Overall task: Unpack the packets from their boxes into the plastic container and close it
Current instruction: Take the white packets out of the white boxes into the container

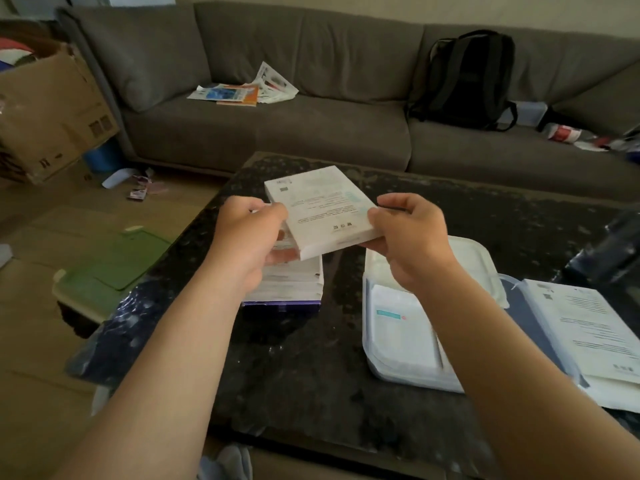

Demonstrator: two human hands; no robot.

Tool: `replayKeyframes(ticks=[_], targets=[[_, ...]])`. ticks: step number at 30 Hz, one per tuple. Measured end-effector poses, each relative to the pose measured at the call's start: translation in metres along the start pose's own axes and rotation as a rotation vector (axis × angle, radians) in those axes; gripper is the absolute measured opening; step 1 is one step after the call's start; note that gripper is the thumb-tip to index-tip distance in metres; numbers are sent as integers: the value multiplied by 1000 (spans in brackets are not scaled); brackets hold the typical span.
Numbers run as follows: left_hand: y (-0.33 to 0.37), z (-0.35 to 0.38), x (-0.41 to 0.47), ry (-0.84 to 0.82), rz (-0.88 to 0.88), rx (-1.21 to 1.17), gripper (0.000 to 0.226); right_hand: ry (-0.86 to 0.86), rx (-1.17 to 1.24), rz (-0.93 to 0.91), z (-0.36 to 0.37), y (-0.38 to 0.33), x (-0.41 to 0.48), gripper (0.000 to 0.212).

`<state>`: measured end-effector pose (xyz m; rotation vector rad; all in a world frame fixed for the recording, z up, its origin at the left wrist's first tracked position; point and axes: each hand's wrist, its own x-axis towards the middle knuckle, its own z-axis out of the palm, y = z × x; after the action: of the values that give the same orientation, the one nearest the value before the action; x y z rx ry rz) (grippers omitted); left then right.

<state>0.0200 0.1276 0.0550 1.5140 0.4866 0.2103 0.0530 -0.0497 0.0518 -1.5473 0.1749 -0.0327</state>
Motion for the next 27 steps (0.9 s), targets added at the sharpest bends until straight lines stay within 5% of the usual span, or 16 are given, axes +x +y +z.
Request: replayKeyframes(ticks=[9, 15, 20, 24, 27], targets=[[-7, 46, -15, -154, -29, -135, 12, -59, -68, -40, -98, -14, -17, 9], [-17, 53, -21, -571, -108, 10, 36, -101, -58, -66, -142, -1, -20, 7], [-32, 69, -35, -616, -83, -46, 43, -133, 51, -31, -149, 19, -26, 18], [-42, 77, -38, -563, -7, -48, 45, -172, -188, -74, -146, 30, -31, 57], [-44, 79, -39, -567, 35, -11, 48, -166, -208, -95, -148, 35, -33, 64]])
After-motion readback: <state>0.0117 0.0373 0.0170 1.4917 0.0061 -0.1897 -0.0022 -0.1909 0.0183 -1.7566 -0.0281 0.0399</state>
